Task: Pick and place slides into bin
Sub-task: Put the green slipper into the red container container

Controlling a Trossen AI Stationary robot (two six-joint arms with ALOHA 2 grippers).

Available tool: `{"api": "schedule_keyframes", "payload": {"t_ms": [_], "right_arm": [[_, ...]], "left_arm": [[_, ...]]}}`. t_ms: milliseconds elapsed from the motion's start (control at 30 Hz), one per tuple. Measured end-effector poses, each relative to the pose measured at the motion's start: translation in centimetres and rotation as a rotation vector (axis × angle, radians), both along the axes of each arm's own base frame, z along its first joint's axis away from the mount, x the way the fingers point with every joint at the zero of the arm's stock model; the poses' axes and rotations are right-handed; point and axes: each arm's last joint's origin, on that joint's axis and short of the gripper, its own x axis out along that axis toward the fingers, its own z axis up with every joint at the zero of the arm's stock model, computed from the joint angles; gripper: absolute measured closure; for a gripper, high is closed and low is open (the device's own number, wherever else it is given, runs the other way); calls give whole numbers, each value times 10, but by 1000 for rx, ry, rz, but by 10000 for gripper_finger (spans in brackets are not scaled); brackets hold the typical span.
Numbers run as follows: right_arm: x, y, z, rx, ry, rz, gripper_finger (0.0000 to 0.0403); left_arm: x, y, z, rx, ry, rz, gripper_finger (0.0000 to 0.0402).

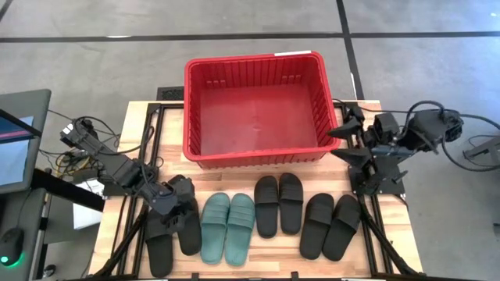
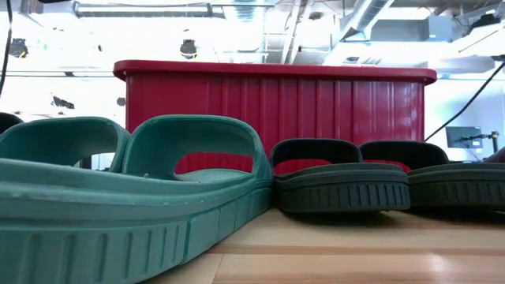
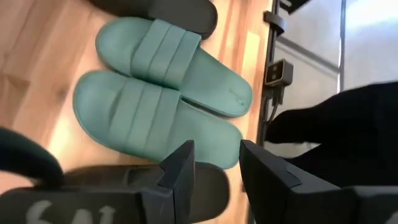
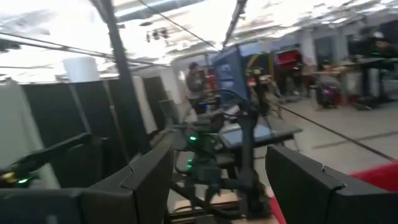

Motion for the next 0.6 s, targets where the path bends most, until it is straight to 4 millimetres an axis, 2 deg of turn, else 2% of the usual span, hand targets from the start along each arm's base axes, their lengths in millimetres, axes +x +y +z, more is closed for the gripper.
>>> {"api": "schedule_keyframes", "payload": {"t_ms": [233,367,467,600], "right_arm": [[30,18,-18,-45,129,-201,163],[41,32,-27,-87,167,-240,163],[41,42,-31,-142,196,-228,163],[30,54,-39,-200,259,-246,163]], "left_arm": [[-2,-2,-1,233,-93,-181,288],[0,1,0,312,-127,-182,288],[5,5,2,274,-142,-78,288],[13,2,1,237,-163,-18,288]]}}
